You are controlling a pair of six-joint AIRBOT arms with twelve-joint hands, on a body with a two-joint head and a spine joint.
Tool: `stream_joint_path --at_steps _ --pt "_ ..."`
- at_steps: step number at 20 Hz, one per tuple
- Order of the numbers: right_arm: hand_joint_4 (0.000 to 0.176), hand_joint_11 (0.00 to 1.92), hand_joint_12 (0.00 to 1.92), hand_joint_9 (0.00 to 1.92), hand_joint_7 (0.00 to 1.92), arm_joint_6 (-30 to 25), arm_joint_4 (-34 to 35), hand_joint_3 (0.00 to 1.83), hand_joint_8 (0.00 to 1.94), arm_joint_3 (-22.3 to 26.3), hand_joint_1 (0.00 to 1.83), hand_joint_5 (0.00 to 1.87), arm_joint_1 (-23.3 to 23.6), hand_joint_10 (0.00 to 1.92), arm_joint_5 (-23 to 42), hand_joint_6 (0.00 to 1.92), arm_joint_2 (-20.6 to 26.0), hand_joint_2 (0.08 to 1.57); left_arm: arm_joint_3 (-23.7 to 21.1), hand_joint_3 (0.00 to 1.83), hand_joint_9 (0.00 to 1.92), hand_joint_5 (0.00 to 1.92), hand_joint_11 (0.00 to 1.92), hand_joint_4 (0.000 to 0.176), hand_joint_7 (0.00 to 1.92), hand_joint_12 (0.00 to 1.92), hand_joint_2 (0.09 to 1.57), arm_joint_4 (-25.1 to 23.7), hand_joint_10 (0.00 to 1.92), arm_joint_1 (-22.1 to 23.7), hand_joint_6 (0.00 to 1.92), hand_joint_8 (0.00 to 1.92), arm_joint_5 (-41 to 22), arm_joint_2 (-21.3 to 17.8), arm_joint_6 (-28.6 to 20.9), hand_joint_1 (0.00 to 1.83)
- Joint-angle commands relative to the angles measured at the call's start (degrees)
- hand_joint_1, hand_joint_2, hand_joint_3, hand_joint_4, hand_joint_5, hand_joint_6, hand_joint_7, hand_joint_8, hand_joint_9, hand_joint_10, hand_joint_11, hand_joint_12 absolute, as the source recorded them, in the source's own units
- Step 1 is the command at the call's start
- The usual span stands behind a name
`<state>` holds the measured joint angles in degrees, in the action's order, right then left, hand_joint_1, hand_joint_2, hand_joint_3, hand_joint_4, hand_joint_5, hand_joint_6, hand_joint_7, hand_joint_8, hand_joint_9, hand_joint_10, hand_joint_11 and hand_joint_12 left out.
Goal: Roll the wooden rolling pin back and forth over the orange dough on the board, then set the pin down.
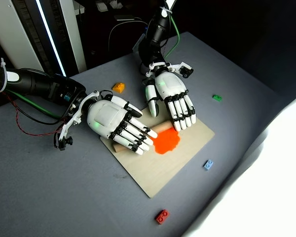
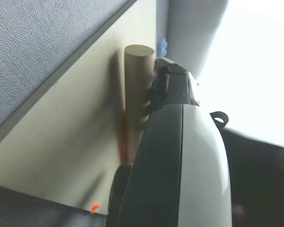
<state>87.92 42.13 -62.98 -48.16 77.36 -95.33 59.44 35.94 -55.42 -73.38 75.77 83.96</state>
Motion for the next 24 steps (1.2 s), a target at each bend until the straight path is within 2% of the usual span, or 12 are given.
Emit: stream_joint_path --at_steps 1,6,8,9,10,12,13,15,18,20,22,24 --pt "0.0 0.0 0.85 0.39 0.43 0.22 0.28 0.0 0.0 0.11 0.0 0.37 -1.09 0.01 -2.59 0.0 -0.54 1.53 -0.46 0.0 0.31 0.32 0.0 0.0 0.38 0.58 1.53 -1.1 0.01 -0.98 0.01 0.01 -2.06 -0.07 0.19 0.0" --pt "0.0 0.0 0.75 0.36 0.43 0.24 0.11 0.0 0.0 0.3 0.0 0.38 -1.2 0.0 -2.6 0.0 -0.54 1.53 -1.37 0.0 0.29 0.32 0.0 0.0 0.37 0.55 1.53 -1.13 0.0 -1.53 0.0 0.0 -2.82 -0.29 0.24 0.0" --pt "0.0 0.0 0.74 0.35 0.42 0.24 -0.02 0.0 0.0 0.51 0.0 0.39 -1.3 0.0 -2.58 0.01 -0.53 1.52 -1.58 0.0 0.27 0.28 0.0 0.0 0.35 0.42 1.53 -1.14 0.0 -1.88 0.0 0.0 -3.17 -0.43 0.24 0.0" --pt "0.0 0.0 0.79 0.36 0.42 0.25 -0.07 0.0 0.0 0.58 0.0 0.38 -1.35 0.0 -2.56 0.0 -0.53 1.52 -1.77 0.0 0.29 0.3 0.0 0.0 0.37 0.5 1.53 -1.15 0.01 -2.16 0.01 0.01 -3.39 -0.61 0.24 0.0" --pt "0.0 0.0 0.85 0.37 0.43 0.25 -0.09 0.0 0.0 0.63 0.0 0.39 -1.37 0.01 -2.51 0.0 -0.52 1.52 -1.9 0.0 0.28 0.29 0.0 0.0 0.36 0.47 1.53 -1.15 0.0 -2.33 0.0 0.0 -3.55 -0.72 0.24 0.0" --pt "0.0 0.0 0.75 0.33 0.4 0.33 -0.09 0.0 0.0 0.91 0.0 0.36 -1.53 0.0 -2.36 0.0 -0.5 1.52 -2.39 0.0 0.27 0.3 0.0 0.0 0.36 0.45 1.53 -1.16 0.0 -2.77 0.0 0.0 -3.85 -1.13 0.24 0.0" --pt "0.0 0.0 0.77 0.34 0.41 0.55 -0.11 0.0 0.0 1.18 0.0 0.36 -1.66 0.01 -2.29 0.0 -0.49 1.52 -2.8 0.0 0.29 0.3 0.0 0.0 0.37 0.46 1.52 -1.16 0.0 -2.96 0.0 0.0 -4.02 -1.44 0.3 0.0" --pt "0.0 0.0 0.82 0.35 0.41 0.6 -0.13 0.0 0.0 1.47 0.0 0.38 -1.77 0.01 -2.27 0.01 -0.49 1.53 -3.33 0.0 0.33 0.34 0.0 0.0 0.41 0.64 1.52 -1.16 0.01 -3.01 0.01 0.01 -4.18 -1.71 0.35 0.0" --pt "0.0 0.0 0.8 0.34 0.43 0.6 -0.2 0.0 0.01 1.54 0.0 0.39 -1.78 0.01 -2.3 0.01 -0.5 1.53 -4.01 0.0 0.3 0.33 0.0 0.0 0.38 0.52 1.53 -1.17 0.01 -3.01 0.0 0.01 -4.27 -1.72 0.46 0.0" --pt "0.0 0.0 0.76 0.33 0.41 0.6 -0.22 0.0 0.0 1.54 0.0 0.38 -1.83 0.0 -2.3 0.0 -0.5 1.53 -4.41 0.0 0.33 0.37 0.0 0.0 0.41 0.65 1.53 -1.17 0.01 -3.01 0.01 0.01 -4.41 -1.78 0.6 0.0" --pt "0.0 0.0 0.77 0.35 0.43 0.6 -0.23 0.0 0.01 1.54 0.0 0.39 -1.85 0.01 -2.29 0.01 -0.49 1.53 -4.7 0.0 0.31 0.35 0.0 0.0 0.4 0.57 1.53 -1.58 0.01 -3.13 0.0 0.0 -4.46 -1.84 0.53 0.0" --pt "0.0 0.0 0.73 0.32 0.41 0.6 -0.26 0.0 0.0 1.54 0.0 0.37 -1.83 0.01 -2.25 0.0 -0.49 1.53 -4.97 0.0 0.33 0.36 0.0 0.0 0.41 0.62 1.53 -1.7 0.01 -3.18 0.01 0.0 -4.46 -1.91 0.52 0.0"
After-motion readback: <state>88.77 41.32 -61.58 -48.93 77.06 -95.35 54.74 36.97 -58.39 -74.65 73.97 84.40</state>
